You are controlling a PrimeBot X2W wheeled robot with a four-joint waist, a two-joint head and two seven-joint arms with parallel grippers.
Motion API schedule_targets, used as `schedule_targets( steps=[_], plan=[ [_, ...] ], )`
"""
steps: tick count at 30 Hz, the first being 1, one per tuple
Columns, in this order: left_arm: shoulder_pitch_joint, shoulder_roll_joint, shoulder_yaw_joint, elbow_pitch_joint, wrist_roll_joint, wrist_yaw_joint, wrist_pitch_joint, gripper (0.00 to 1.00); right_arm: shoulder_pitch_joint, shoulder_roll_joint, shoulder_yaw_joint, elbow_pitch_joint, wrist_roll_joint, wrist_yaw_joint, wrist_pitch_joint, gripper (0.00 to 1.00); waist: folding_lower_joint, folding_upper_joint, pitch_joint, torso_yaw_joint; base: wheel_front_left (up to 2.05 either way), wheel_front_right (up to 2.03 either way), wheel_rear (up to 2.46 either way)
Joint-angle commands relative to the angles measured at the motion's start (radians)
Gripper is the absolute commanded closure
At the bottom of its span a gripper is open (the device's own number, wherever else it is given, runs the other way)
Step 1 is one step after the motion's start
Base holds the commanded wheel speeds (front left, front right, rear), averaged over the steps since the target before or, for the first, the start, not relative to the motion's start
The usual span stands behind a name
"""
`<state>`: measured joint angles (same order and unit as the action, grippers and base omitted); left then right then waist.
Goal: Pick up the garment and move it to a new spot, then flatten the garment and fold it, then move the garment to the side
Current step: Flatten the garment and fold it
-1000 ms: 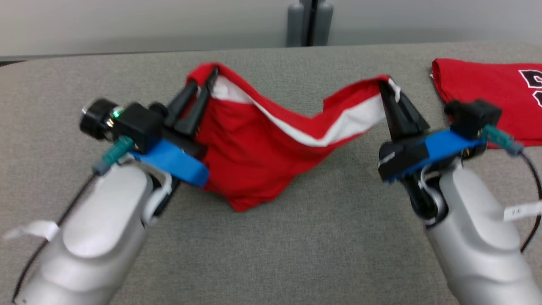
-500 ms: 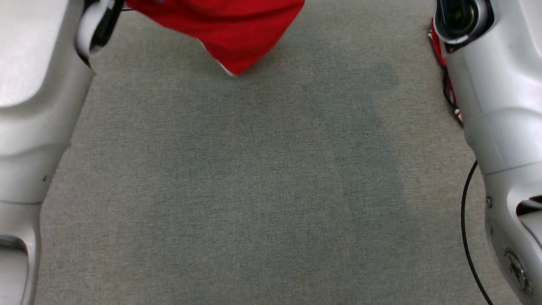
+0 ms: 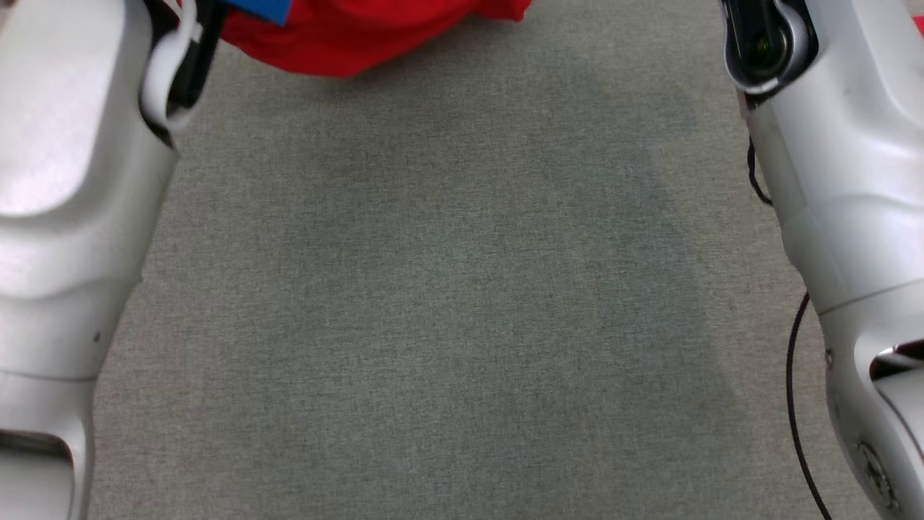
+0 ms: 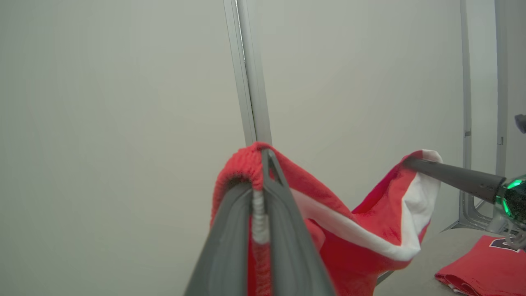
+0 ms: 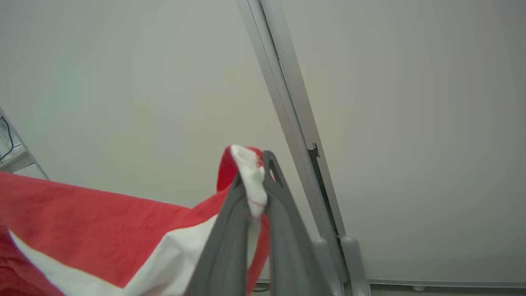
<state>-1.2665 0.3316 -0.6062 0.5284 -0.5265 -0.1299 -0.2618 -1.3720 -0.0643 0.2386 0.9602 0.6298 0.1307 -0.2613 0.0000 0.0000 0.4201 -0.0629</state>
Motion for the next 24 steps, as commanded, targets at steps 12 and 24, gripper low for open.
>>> schedule_targets(
  steps=[12, 24],
  plan=[
    [0.619, -0.079, 0.115, -0.194, 0.075, -0.001, -0.004, 1.00, 0.503, -0.101, 0.044, -0.137, 0.016, 0.000, -0.004, 1.00, 0.0000, 0.0000, -0.072, 0.068, 0.00, 0.00, 0.00],
    [1.064, -0.105, 0.049, -0.289, 0.100, -0.001, -0.004, 1.00, 0.962, -0.174, 0.062, -0.291, 0.165, 0.000, -0.003, 1.00, 0.0000, 0.0000, -0.228, 0.096, 0.00, 0.00, 0.00]
  ],
)
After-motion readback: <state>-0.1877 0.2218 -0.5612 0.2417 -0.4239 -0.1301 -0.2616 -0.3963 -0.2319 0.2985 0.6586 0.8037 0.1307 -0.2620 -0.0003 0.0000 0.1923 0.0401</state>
